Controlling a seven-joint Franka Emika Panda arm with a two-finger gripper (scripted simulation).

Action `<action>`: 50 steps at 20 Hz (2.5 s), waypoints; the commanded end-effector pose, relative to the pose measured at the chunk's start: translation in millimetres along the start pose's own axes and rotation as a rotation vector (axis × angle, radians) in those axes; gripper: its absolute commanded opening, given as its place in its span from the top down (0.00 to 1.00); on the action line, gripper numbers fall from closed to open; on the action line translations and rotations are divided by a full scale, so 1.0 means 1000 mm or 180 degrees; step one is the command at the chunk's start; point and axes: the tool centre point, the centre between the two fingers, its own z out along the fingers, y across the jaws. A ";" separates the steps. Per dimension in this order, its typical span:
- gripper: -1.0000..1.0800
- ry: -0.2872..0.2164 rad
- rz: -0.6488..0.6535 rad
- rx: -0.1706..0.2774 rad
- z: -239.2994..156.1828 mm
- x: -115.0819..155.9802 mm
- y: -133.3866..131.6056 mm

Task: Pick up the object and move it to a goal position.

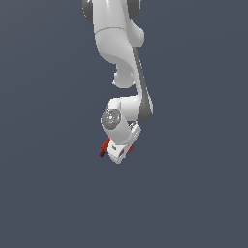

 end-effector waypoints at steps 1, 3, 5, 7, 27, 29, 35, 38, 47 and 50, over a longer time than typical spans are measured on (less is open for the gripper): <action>0.00 0.0000 -0.0003 0.0000 0.008 0.000 0.000; 0.00 0.0001 -0.0004 0.0000 0.009 0.000 0.000; 1.00 0.0001 -0.0004 0.0000 0.009 0.000 0.000; 1.00 0.0001 -0.0004 0.0000 0.009 0.000 0.000; 1.00 0.0005 -0.0002 -0.0015 -0.026 0.020 0.016; 1.00 0.0004 -0.0002 -0.0014 -0.036 0.027 0.021; 1.00 0.0001 -0.0002 -0.0008 -0.067 0.047 0.036; 1.00 0.0001 -0.0002 -0.0006 -0.080 0.056 0.042; 1.00 0.0000 -0.0003 -0.0002 -0.101 0.071 0.054; 1.00 0.0001 -0.0004 0.0000 -0.104 0.074 0.056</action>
